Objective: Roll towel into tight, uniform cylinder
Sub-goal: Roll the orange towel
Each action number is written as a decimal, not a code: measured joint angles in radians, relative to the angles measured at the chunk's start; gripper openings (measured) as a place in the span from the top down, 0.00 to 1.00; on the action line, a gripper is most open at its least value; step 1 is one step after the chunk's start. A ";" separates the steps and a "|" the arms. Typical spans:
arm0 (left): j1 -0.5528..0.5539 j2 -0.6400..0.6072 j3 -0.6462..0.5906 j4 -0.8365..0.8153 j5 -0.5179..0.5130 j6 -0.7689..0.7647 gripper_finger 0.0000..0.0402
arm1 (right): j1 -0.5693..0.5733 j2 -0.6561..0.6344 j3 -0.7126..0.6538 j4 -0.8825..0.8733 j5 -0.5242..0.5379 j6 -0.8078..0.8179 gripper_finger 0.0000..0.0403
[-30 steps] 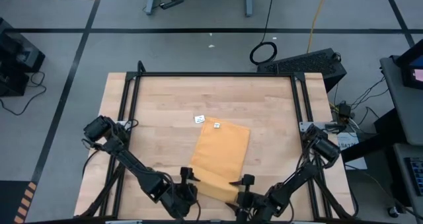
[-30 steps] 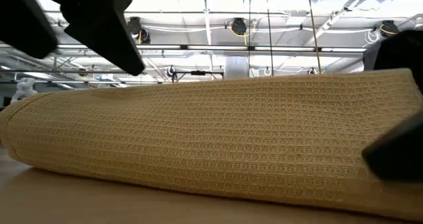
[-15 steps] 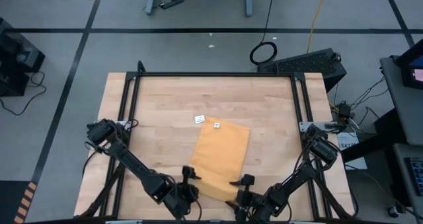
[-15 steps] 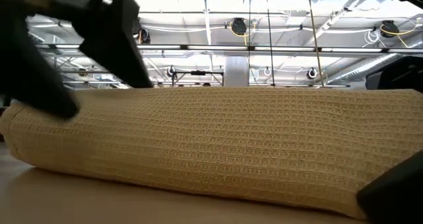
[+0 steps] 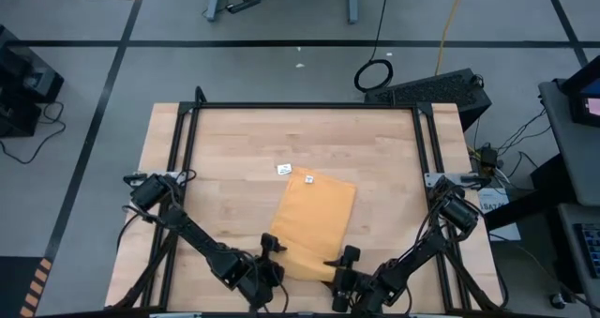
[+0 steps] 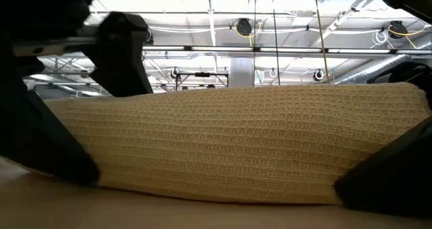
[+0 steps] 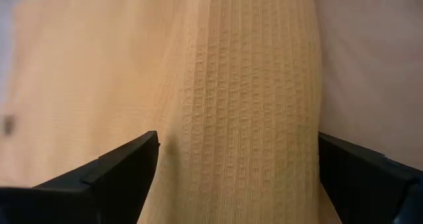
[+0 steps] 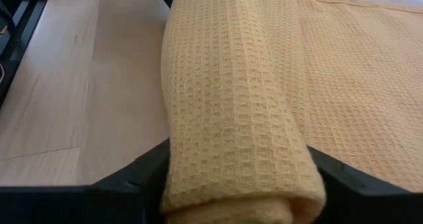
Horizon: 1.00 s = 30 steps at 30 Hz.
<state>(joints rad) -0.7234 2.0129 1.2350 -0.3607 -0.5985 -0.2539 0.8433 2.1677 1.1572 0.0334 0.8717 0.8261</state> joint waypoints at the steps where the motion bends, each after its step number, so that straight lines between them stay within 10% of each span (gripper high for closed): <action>1: 0.010 0.000 0.000 0.000 0.027 0.000 0.04 | 0.000 0.000 0.000 0.000 0.000 0.000 0.44; 9: 0.079 -0.003 0.001 0.005 0.237 -0.078 0.20 | 0.001 -0.003 0.000 0.001 -0.037 0.001 0.55; 19: 0.138 -0.003 0.002 0.043 0.457 -0.079 0.92 | 0.004 -0.060 -0.003 -0.062 -0.125 -0.050 0.51; 30: 0.304 0.002 -0.001 0.151 0.814 -0.156 0.93 | 0.086 -0.304 -0.003 -0.439 -0.245 0.038 0.23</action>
<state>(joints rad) -0.4190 2.0146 1.2342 -0.2093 0.2159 -0.4096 0.9294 1.8637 1.1538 -0.4057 0.6268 0.8644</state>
